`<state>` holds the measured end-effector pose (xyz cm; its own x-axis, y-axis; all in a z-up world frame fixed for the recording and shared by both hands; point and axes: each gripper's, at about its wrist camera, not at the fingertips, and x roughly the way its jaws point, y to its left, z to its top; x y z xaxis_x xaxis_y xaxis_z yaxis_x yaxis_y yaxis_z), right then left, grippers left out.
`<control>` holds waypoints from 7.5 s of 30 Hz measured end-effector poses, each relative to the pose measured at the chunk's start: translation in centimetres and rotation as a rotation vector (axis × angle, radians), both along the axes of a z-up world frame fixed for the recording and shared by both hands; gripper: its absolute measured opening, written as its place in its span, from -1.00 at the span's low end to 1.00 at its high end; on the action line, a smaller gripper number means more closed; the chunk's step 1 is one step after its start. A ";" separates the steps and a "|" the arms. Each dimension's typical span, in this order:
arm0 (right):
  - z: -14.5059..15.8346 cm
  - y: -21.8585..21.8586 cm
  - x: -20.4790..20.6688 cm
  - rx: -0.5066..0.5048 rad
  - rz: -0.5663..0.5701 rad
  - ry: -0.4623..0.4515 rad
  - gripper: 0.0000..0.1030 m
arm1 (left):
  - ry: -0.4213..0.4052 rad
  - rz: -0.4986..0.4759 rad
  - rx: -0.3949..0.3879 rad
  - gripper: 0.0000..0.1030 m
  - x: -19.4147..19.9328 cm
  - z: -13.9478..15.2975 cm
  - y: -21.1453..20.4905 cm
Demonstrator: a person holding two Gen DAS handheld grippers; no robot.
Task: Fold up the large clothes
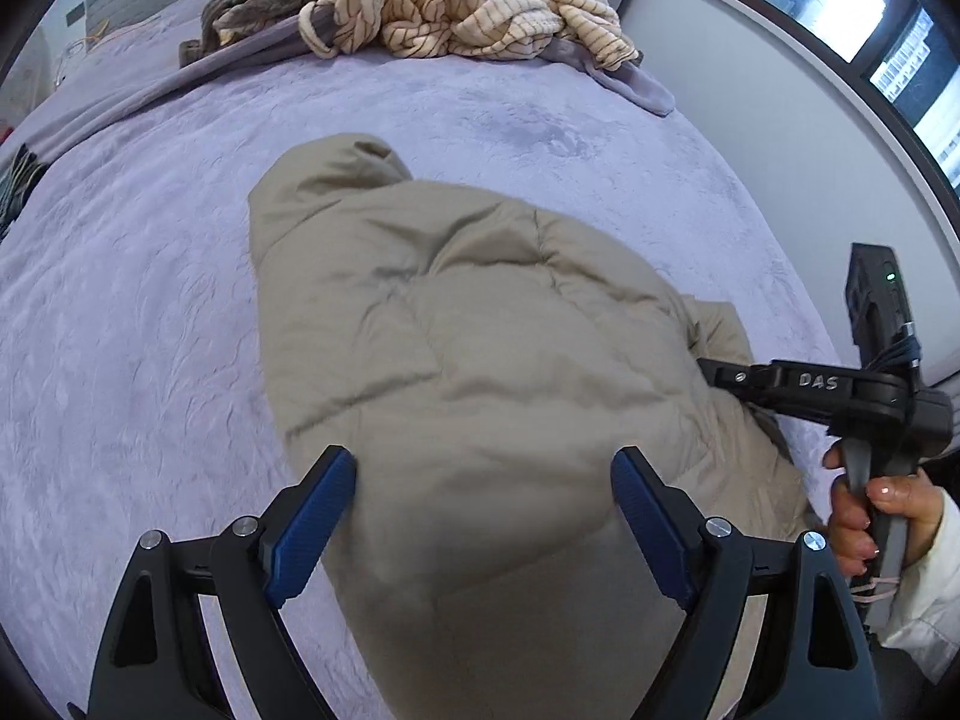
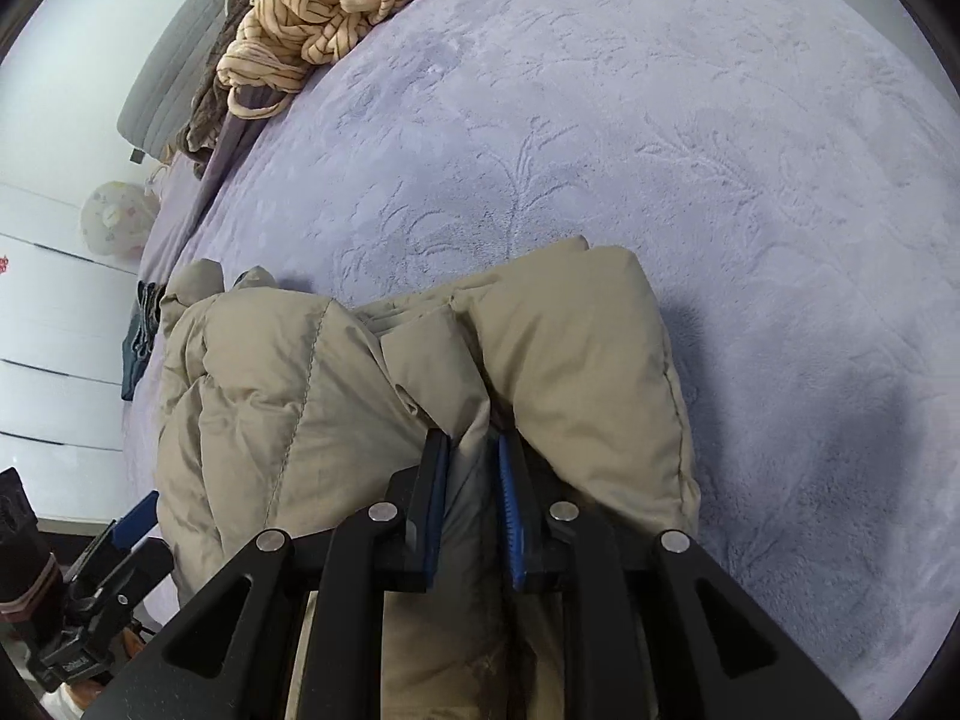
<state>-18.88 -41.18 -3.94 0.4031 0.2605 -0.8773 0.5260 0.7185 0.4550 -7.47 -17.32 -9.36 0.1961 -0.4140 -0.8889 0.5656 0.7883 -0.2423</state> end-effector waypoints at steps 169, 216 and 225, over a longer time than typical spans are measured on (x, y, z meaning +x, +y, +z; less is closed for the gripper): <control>-8.4 9.7 17.6 0.067 0.227 -0.016 0.20 | -0.067 0.387 -0.101 0.84 22.4 -2.4 24.5; -3.7 20.6 11.9 -0.136 0.310 0.098 -0.63 | 0.022 0.370 0.105 0.92 12.2 -2.3 25.3; -1.8 20.7 10.7 -0.161 0.279 0.094 -0.62 | 0.028 0.333 0.127 0.95 11.0 -0.3 26.5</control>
